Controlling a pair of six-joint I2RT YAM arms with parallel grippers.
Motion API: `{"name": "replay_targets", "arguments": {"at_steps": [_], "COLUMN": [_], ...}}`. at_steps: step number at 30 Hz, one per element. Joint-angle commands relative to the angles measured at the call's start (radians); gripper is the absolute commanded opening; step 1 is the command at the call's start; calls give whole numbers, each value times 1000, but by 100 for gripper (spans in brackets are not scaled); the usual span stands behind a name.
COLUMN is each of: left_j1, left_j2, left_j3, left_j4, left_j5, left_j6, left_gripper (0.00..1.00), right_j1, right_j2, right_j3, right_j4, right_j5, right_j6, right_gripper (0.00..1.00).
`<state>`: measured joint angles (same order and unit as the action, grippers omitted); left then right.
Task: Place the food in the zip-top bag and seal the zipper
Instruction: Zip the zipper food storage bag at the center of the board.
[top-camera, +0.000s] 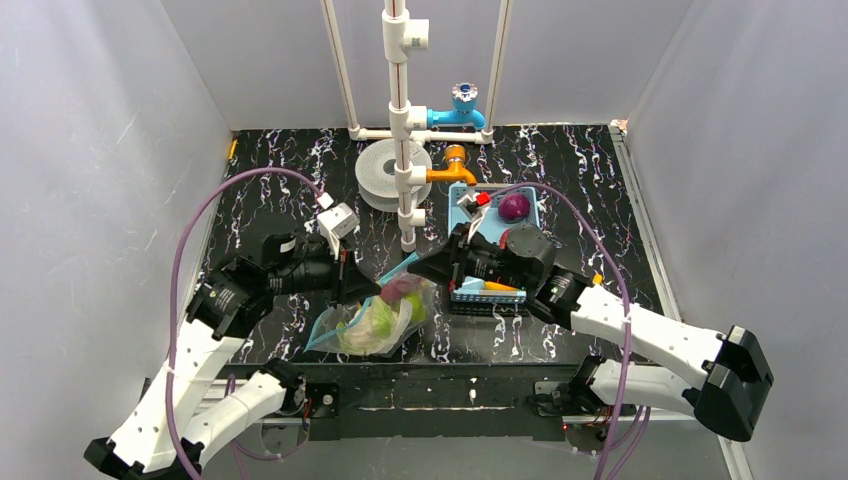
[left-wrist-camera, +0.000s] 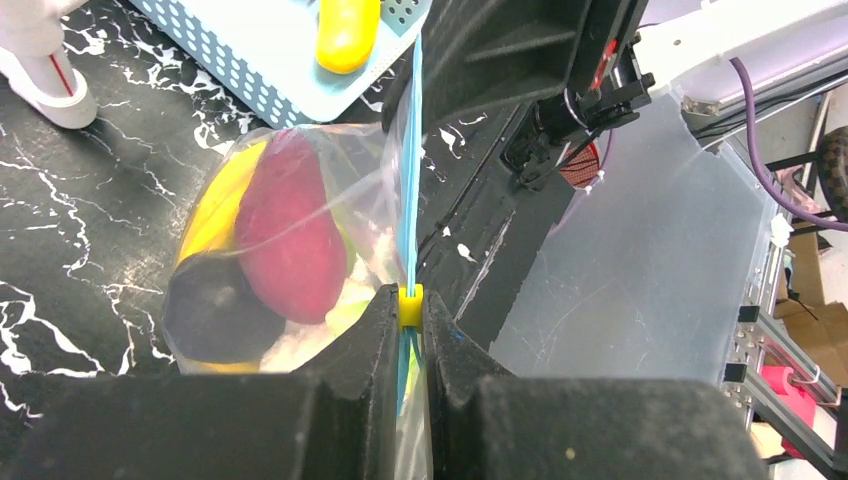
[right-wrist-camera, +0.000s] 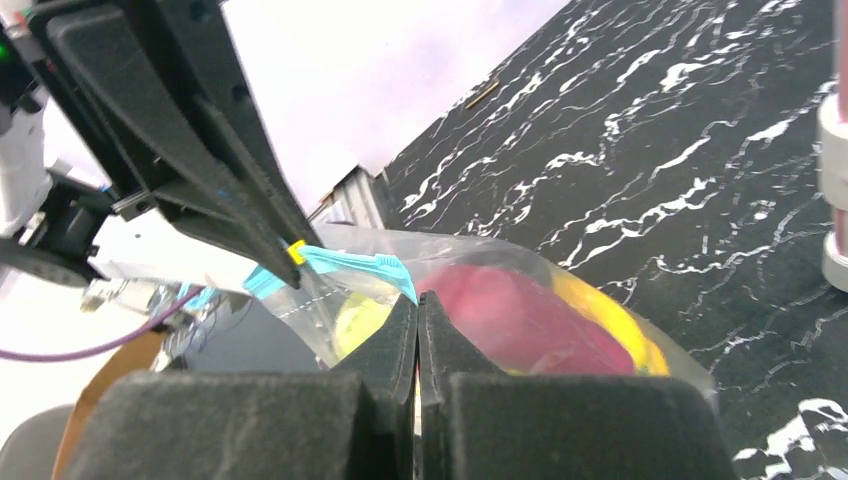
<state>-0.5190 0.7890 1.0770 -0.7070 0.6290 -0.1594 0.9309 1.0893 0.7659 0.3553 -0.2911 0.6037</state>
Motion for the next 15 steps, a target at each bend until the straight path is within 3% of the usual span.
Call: {"name": "replay_targets", "arguments": {"at_steps": [1, 15], "left_j1": [2, 1], "left_j2": [-63, -99], "left_j3": [55, 63], "left_j4": [-150, -233], "left_j5": [2, -66], "left_j6": [15, 40], "left_gripper": [0, 0], "right_j1": [-58, -77], "right_j2": [-60, -158], "right_j3": [-39, -153], "right_j4": [3, -115], "right_j5": [279, 453], "right_j6": [13, 44], "right_gripper": [1, 1]}}
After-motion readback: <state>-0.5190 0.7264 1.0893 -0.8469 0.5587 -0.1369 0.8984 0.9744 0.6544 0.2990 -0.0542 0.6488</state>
